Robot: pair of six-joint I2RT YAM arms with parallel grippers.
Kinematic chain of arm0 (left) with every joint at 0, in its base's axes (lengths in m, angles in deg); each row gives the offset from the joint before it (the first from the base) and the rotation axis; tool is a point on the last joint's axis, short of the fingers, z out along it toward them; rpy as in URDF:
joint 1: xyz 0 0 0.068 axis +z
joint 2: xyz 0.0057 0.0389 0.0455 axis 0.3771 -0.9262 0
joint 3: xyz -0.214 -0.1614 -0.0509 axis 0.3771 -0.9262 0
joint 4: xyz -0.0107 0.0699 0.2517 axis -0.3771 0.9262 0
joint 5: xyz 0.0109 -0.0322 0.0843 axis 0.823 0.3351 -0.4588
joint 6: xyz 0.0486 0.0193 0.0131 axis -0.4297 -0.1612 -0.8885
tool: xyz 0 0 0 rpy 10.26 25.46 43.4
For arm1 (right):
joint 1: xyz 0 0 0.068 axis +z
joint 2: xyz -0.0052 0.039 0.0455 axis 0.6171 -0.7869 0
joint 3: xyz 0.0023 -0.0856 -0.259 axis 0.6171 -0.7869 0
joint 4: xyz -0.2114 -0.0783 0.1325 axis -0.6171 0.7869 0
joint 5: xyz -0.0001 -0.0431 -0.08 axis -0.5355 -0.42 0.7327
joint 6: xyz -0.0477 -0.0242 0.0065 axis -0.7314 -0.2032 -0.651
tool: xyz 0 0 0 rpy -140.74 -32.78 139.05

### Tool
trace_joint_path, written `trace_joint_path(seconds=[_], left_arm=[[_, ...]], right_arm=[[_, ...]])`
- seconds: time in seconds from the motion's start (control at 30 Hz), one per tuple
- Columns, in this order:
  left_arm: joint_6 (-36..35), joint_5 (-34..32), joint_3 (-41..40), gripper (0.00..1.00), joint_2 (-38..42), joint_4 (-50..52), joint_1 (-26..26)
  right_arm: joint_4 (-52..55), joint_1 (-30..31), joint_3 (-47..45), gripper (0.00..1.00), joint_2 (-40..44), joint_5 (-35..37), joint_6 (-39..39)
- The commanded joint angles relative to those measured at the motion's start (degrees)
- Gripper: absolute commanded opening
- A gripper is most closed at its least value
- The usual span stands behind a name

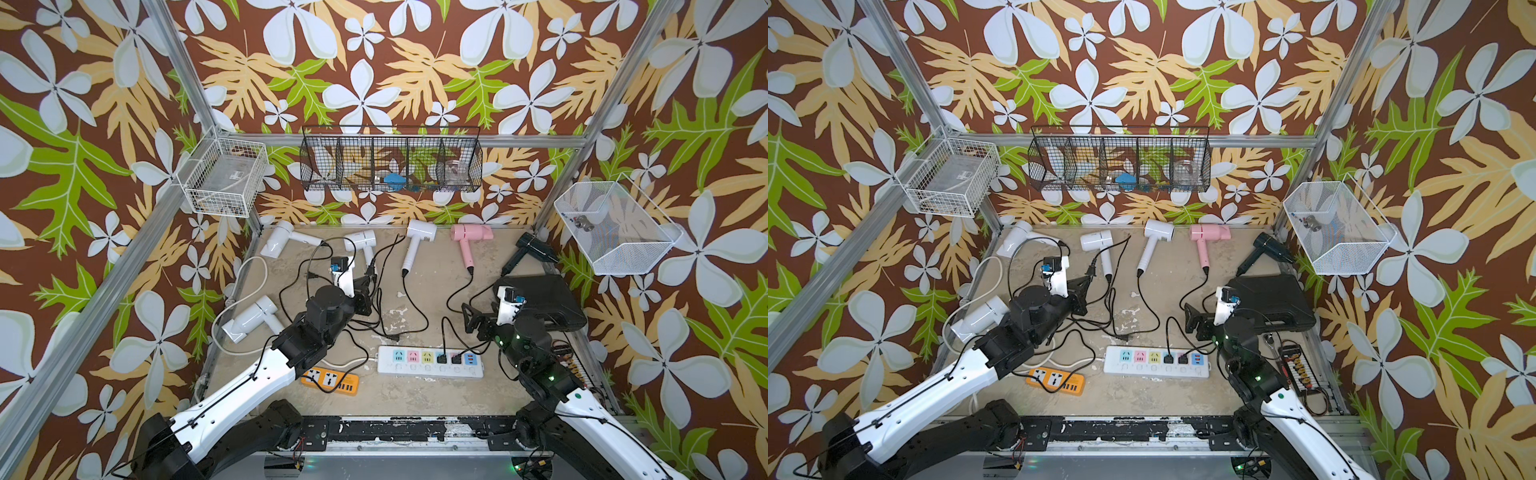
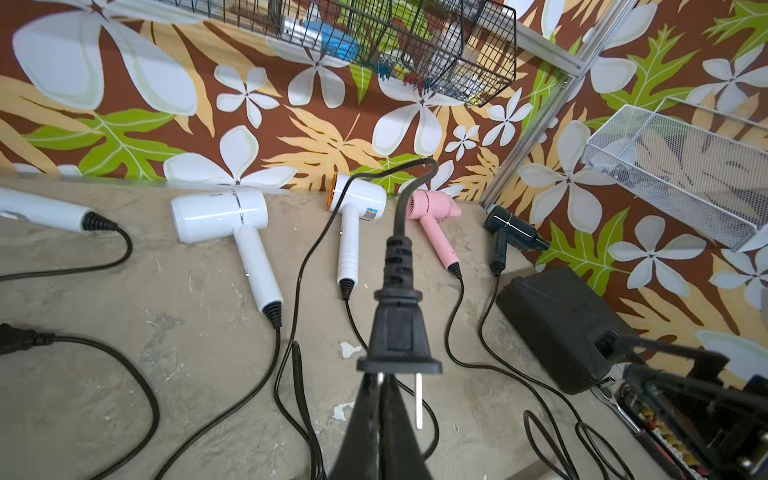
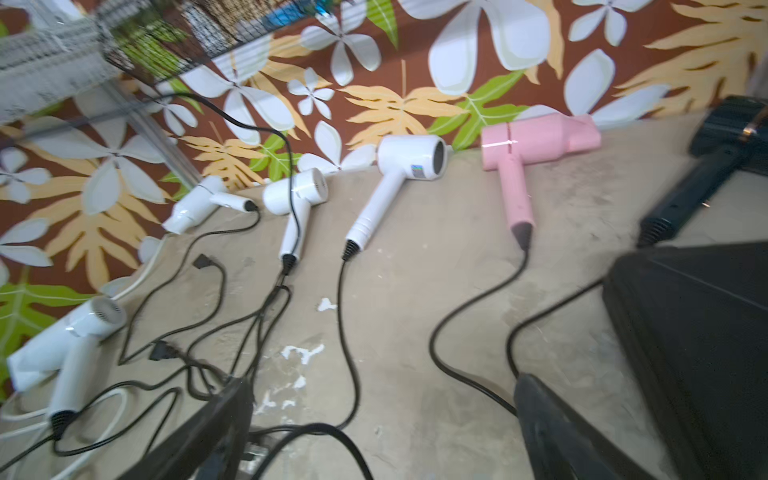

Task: Charge the blow dryers
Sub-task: Pick up the plug from the center of the board.

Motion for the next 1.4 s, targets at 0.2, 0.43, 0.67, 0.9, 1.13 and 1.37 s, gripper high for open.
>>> trace_joint_path(seconds=[0.2,0.43,0.67,0.9,1.13,1.37], left_arm=[[-1.4,1.8,-14.5,0.00,3.7,-21.0,-0.6],[-5.8,0.2,-20.0,0.00,4.4,-26.2,-0.7],[-6.5,0.9,-20.3,0.00,3.5,-27.2,-0.7],[-7.0,3.5,-19.3,0.00,0.8,-27.7,-1.2],[-8.4,3.6,-18.6,0.00,-1.5,-28.3,-2.9],[-10.8,2.3,-17.0,0.00,-4.7,-28.5,-6.0]], right_arm=[[14.1,0.2,17.9,1.00,-11.0,-24.9,-0.5],[19.2,0.2,28.8,1.00,-21.8,-39.8,2.8],[21.1,1.8,34.3,0.79,-29.2,-45.6,1.9],[25.2,8.6,39.9,0.65,-36.9,-44.5,0.1],[27.5,9.1,43.1,0.55,-42.2,-45.1,-1.7],[26.6,9.1,43.5,0.44,-44.8,-47.3,-2.2]])
